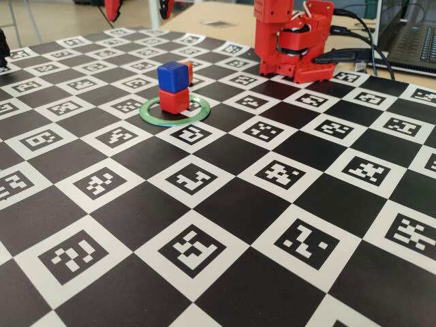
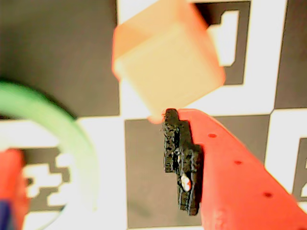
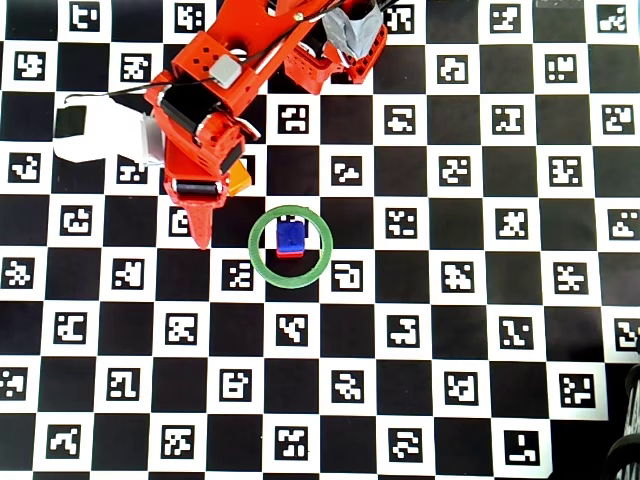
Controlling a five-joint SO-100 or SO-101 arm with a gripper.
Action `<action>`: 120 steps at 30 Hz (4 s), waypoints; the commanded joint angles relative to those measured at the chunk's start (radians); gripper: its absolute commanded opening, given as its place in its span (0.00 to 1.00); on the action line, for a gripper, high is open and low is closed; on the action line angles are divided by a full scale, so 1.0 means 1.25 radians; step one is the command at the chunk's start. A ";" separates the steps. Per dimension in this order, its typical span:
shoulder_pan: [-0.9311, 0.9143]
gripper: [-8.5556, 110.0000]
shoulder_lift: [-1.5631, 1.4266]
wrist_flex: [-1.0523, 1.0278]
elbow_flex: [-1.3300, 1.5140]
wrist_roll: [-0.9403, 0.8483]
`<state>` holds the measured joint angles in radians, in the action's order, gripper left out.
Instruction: Grab the red cube then put it in the green circle then put the blue cube on top and finally the orange cube on top
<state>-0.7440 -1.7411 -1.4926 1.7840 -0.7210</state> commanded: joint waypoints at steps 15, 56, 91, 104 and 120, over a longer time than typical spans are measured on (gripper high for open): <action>-0.037 0.48 -0.179 0.255 0.364 -0.120; -0.006 0.48 -0.125 0.421 0.442 -0.310; 0.011 0.46 -0.099 0.412 0.425 -0.480; 0.010 0.45 -0.085 0.423 0.441 -0.475; 0.011 0.42 -0.076 0.423 0.453 -0.442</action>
<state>-0.7394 -1.8285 -0.9817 2.3577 -1.2778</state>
